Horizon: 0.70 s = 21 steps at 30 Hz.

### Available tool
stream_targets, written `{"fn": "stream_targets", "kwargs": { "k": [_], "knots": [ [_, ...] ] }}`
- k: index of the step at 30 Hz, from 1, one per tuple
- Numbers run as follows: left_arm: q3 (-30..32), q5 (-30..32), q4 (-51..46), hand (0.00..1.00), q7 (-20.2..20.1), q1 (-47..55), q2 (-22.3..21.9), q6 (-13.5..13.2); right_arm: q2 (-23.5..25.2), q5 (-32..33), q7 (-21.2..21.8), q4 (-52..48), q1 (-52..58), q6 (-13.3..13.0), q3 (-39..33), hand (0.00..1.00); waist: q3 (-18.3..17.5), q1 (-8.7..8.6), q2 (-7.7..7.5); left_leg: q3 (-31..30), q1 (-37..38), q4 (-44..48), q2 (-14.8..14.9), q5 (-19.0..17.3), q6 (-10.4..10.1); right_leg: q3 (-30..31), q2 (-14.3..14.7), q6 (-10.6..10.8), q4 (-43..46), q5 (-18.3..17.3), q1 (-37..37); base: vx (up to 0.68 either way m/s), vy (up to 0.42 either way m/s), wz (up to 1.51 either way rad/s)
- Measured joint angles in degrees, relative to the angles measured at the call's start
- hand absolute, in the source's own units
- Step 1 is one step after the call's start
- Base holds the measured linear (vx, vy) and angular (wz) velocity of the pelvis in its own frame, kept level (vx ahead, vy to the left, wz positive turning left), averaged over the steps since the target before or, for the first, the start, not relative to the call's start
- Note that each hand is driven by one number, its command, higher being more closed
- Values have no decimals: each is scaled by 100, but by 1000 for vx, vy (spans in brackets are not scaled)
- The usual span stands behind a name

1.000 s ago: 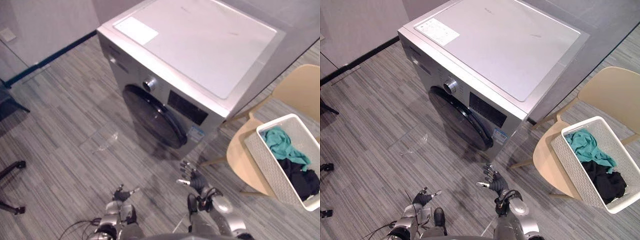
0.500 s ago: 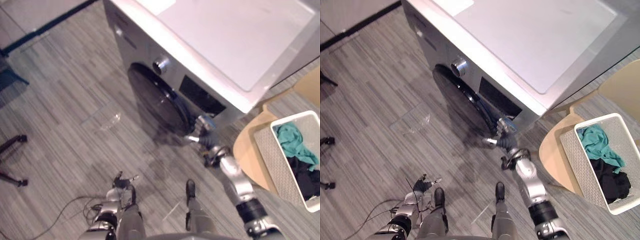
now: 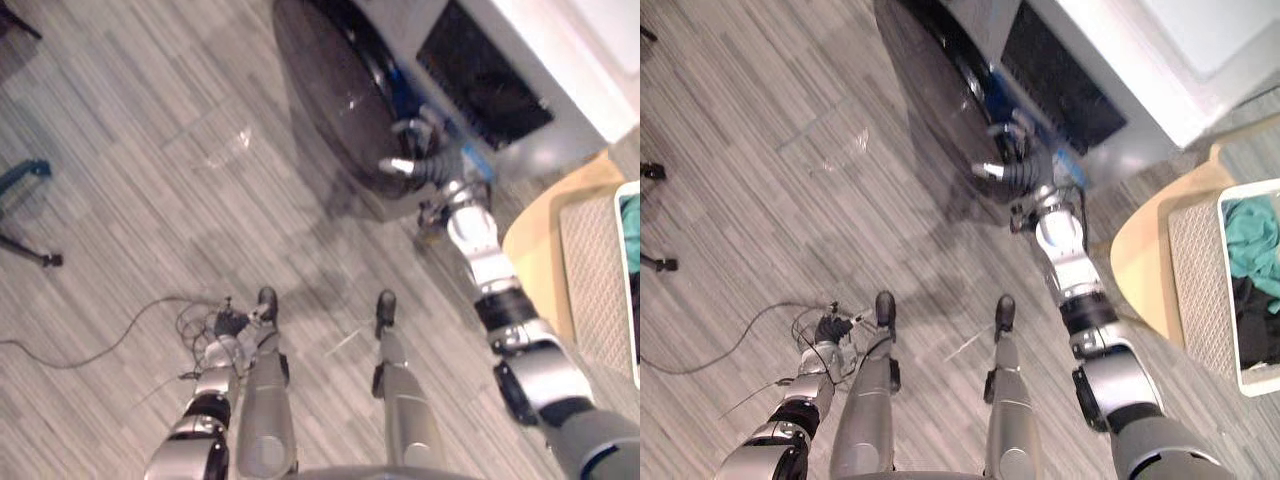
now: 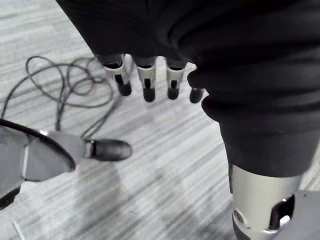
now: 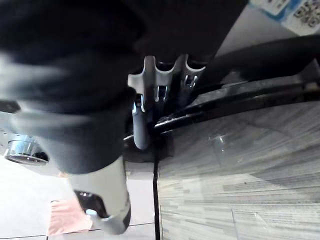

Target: Pick up the laundry basket with both hands and put the clothes into the washing machine.

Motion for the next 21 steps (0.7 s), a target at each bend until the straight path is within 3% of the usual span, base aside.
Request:
{"fn": "stream_targets", "kwargs": {
  "k": [1,2,3,4,6,7,9,13,14,17,18,21],
  "knots": [
    [-16,-18,-55,0,1,-13,-29,-21,7,1,-18,90,-176,2,-35,0,29,-6,36,9,-64,-35,19,-3,7,2,1,121,-37,-180,-62,-237,15,-14],
    [-15,-136,-147,0,18,-87,-210,-48,-16,28,-75,221,-544,60,-126,0,124,52,132,-27,-557,1030,59,-134,124,-105,6,399,63,-667,-279,-186,49,-50],
    [-41,-198,-183,0,25,-139,-453,-62,4,87,-159,303,-768,120,-211,0,173,316,312,5,-696,1210,294,-571,272,-242,186,-51,1065,-437,-670,-155,44,-12],
    [-122,-237,-282,0,40,-130,-475,-85,53,143,-380,333,-751,111,-503,0,186,346,277,19,-763,1096,245,-536,179,-370,153,-442,1535,-820,-526,-60,-11,-1],
    [-125,-250,-296,0,89,-82,-497,-67,73,208,-409,362,-857,115,-528,0,211,438,261,42,-879,1262,300,-466,91,-605,196,-418,1119,-647,-437,-56,-50,5],
    [-103,-294,-295,0,115,40,-525,-43,175,239,-378,302,-864,139,-383,0,215,482,238,5,-864,1262,299,-417,212,-698,213,-327,874,-534,-385,-103,-33,-28],
    [-77,-344,-373,0,146,80,-597,-31,278,389,-475,63,-628,127,-250,0,209,463,232,124,-773,864,305,-410,240,-764,187,-233,452,-476,-258,-45,-23,7],
    [224,-346,-425,0,264,200,-604,-35,865,719,-444,-492,169,128,666,0,-26,506,95,208,-420,269,317,-285,61,-943,217,-387,238,-231,-59,21,-46,20],
    [277,-346,-426,0,297,284,-647,-32,1109,891,-282,-466,451,247,1265,0,-306,628,93,192,-382,97,380,-238,2,-993,293,-431,179,-190,-56,77,-96,4],
    [275,-342,-439,0,373,351,-752,-30,1613,1024,175,-351,982,672,2319,0,-598,866,110,109,-200,-128,449,-47,-60,-1196,409,-603,66,30,142,100,-73,12],
    [275,-342,-434,0,376,359,-841,-27,1844,1086,356,-350,1201,794,2775,0,-670,929,136,-12,-141,-178,481,169,-66,-1274,468,-674,33,38,248,116,-65,4],
    [271,-336,-415,0,379,252,-954,-27,2239,1156,661,-355,1270,898,3184,0,-767,930,122,-199,-87,-234,445,516,-281,-1409,465,-687,-20,29,464,118,-24,31]
  ]
}}
